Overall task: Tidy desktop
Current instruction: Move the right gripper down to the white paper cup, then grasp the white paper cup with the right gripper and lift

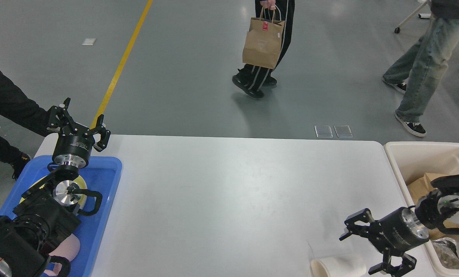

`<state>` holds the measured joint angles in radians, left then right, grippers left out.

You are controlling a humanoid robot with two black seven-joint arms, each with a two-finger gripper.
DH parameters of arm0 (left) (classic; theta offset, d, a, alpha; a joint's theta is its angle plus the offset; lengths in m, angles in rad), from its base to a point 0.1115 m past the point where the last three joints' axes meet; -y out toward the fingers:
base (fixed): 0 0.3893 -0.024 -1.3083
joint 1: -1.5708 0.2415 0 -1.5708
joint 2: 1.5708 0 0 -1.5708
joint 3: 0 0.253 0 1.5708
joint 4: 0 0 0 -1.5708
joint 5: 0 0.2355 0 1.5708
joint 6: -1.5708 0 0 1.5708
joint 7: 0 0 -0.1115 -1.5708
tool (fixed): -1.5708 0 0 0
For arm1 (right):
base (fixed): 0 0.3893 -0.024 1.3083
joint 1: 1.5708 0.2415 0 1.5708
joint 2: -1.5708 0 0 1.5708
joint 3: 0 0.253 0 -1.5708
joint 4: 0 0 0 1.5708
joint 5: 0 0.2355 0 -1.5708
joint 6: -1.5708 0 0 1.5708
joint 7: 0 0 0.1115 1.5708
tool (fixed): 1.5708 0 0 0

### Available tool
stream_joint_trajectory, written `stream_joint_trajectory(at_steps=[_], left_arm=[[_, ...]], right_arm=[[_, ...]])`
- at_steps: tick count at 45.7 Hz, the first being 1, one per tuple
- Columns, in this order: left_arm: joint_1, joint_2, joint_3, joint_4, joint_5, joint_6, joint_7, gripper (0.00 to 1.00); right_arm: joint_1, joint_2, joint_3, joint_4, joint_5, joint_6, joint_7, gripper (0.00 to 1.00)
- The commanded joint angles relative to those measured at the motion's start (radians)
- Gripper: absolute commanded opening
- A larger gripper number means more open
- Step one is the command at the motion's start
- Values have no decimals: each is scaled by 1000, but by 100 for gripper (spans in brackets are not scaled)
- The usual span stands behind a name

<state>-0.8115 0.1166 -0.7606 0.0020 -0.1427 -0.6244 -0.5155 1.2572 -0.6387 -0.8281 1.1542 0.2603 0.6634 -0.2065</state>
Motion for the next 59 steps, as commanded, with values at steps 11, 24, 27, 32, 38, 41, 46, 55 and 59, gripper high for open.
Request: stream_joint_trajectory(at_steps=[11, 24, 27, 32, 38, 41, 46, 55, 59], left_arm=[[0, 0, 0, 0, 0, 0, 0, 96], [0, 0, 0, 0, 0, 0, 0, 96], [0, 0, 0, 1, 0, 0, 0, 96], [0, 0, 0, 0, 0, 0, 0, 96], [0, 0, 0, 0, 0, 0, 0, 96], [0, 0, 0, 0, 0, 0, 0, 96], [0, 0, 0, 0, 0, 0, 0, 96], [0, 0, 0, 0, 0, 0, 0, 96], [0, 0, 0, 0, 0, 0, 0, 96]], right_arm=[[-128, 25, 109, -47, 2, -16, -2, 100], [-186, 67, 136, -79, 2, -80, -1, 98], [-186, 68, 136, -76, 2, -117, -1, 93], [-180, 71, 136, -64, -1, -123, -2, 33], [-157, 73, 136, -54, 0, -108, -2, 0], [-145, 73, 136, -54, 0, -100, -2, 0], [-108, 70, 138, -54, 0, -102, -2, 0], [-2, 57, 132, -33, 0, -100, -2, 0], [73, 33, 121, -5, -4, -96, -2, 0]])
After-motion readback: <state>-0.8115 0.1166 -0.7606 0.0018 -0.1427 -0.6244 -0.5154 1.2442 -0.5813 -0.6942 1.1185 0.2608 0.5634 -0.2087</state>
